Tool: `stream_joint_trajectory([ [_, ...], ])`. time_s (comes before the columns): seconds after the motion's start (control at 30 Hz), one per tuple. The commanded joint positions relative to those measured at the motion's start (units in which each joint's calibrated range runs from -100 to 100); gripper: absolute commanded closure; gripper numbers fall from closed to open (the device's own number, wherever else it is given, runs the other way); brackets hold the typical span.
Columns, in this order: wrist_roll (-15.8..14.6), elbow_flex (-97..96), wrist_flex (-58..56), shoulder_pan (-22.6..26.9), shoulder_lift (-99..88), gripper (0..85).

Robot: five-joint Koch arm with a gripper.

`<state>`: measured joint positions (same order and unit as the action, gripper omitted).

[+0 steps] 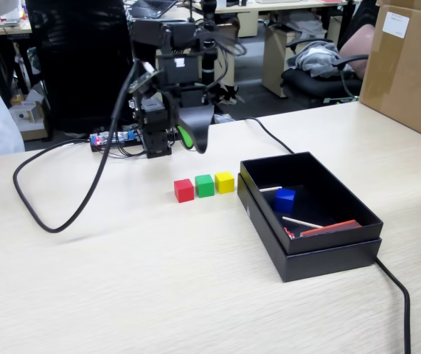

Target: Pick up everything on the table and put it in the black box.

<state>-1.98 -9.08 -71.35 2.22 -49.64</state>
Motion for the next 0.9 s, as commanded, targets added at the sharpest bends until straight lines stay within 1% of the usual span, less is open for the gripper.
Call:
stream_joint_trajectory([
  [0.0, 0.44, -4.52, 0.21, -1.32, -4.92, 38.8],
  [0.13, -0.2, -12.13, 0.72, -1.42, -3.54, 37.4],
  [0.27, -0.2, -15.85, 4.61, -1.47, 2.08, 37.8],
  [0.63, -0.29, -13.31, 9.97, -1.47, 18.72, 38.3],
  [0.77, -0.29, -10.32, 11.18, -1.27, 24.46, 43.4],
  [0.87, -0.59, -8.6, 11.18, -0.98, 26.75, 43.6],
])
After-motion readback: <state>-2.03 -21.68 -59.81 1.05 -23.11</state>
